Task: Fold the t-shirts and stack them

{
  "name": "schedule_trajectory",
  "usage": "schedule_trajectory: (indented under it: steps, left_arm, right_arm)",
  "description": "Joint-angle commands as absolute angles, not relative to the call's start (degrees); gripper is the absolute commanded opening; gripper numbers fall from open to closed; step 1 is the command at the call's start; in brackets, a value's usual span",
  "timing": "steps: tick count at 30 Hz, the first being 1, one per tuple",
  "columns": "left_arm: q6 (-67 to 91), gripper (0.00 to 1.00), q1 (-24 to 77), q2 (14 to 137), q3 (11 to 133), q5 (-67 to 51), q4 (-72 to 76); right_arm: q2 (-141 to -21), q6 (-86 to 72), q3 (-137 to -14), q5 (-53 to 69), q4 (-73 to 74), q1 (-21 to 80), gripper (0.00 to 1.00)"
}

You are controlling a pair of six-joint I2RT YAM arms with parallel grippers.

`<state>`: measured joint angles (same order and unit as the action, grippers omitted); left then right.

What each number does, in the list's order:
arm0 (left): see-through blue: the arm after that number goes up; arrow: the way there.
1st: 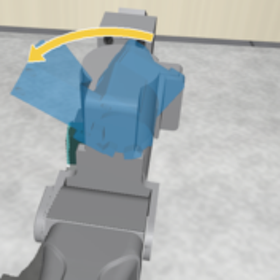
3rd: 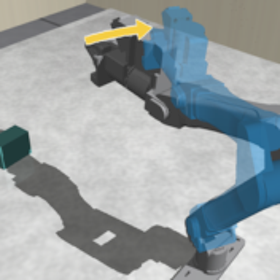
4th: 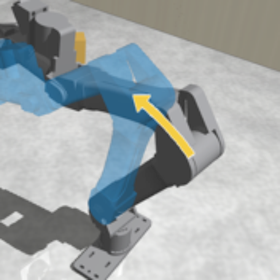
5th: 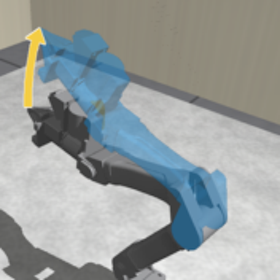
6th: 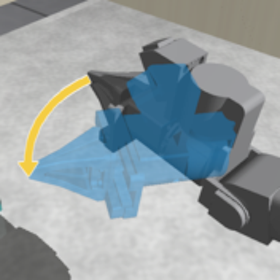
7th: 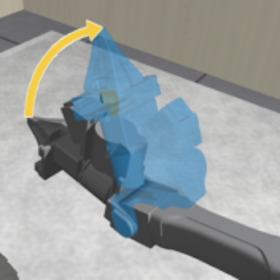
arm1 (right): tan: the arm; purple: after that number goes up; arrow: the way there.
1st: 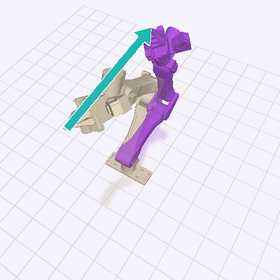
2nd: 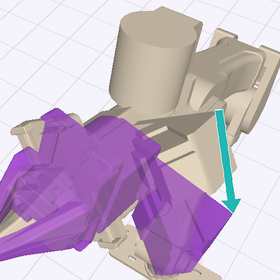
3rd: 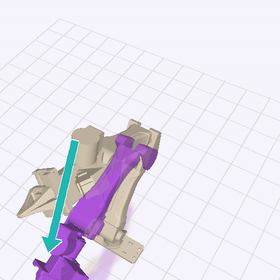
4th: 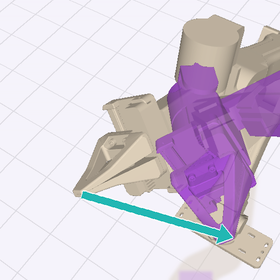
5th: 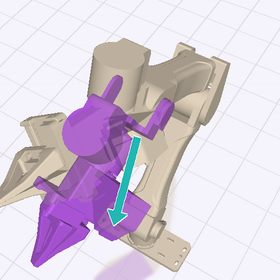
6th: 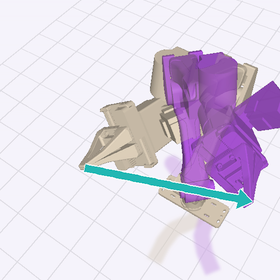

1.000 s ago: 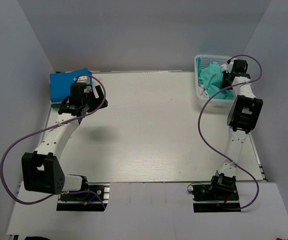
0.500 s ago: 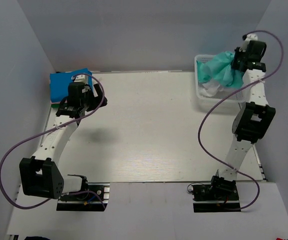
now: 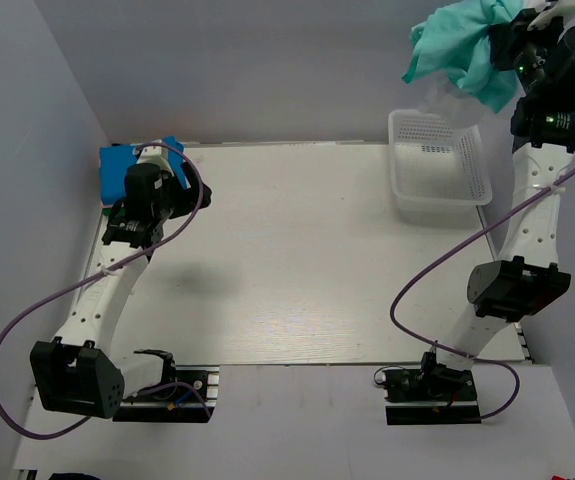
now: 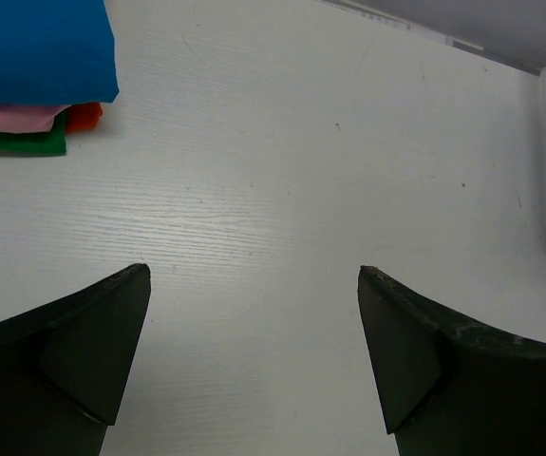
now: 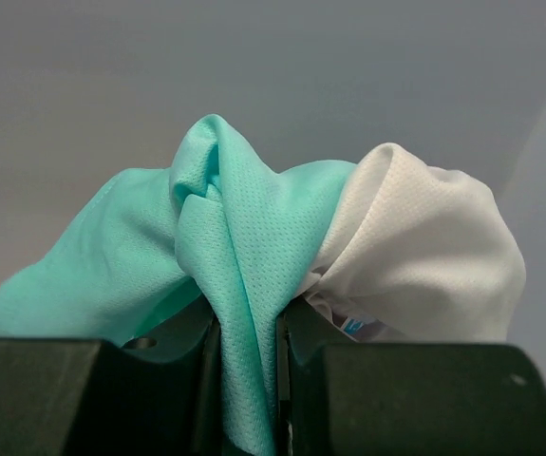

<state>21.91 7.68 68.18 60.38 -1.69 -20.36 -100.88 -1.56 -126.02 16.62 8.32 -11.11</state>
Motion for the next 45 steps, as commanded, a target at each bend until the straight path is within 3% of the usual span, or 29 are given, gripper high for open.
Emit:
schedule_trajectory:
  steps: [1,10,12,17,20,21,22,24,25,34,45]
  left_arm:
    - [21.6,1.00,7.9,65.2,61.0,-2.7,-19.3]
    - [21.6,1.00,7.9,61.5,59.0,-3.3,-19.4]
    - [22.2,1.00,7.9,60.5,57.5,-3.3,-19.4]
    - [25.1,1.00,7.9,57.0,54.6,-1.8,-20.7]
    - [25.8,1.00,7.9,55.6,51.6,-1.1,-20.0]
    - [26.4,1.00,7.9,55.5,50.8,-1.1,-20.0]
    - [26.4,1.00,7.9,55.5,50.8,-1.1,-20.0]
    - [26.9,1.00,7.9,55.5,49.4,-1.1,-20.0]
    - [26.9,1.00,7.9,55.5,49.4,-1.1,-20.0]
    - [26.9,1.00,7.9,58.1,48.2,-1.7,-21.1]
    - [26.9,1.00,7.9,58.1,46.4,-2.2,-20.4]
  right_arm:
    - [-99.8,-6.2,-128.9,25.8,2.4,-9.6,0.00]
    - [-96.5,-3.7,-124.9,37.3,3.9,-0.2,0.00]
    - [-95.1,-1.0,-118.3,40.5,6.7,4.8,0.00]
    - [-91.6,-0.3,-97.5,31.3,3.7,11.0,0.00]
    - [-94.1,-2.1,-90.3,33.3,7.2,13.8,0.20]
    - [-95.6,-2.3,-88.3,34.7,7.5,14.3,0.39]
    - [-97.6,-2.0,-86.7,36.5,9.2,15.5,0.48]
    - [-100.1,-1.5,-85.4,40.3,12.5,16.2,0.83]
    - [-101.0,-1.2,-84.7,40.5,13.4,16.6,0.90]
    - [-92.2,-0.3,-74.7,23.5,10.5,18.7,0.90]
    - [-94.5,5.6,-77.3,12.0,15.3,29.3,0.90]
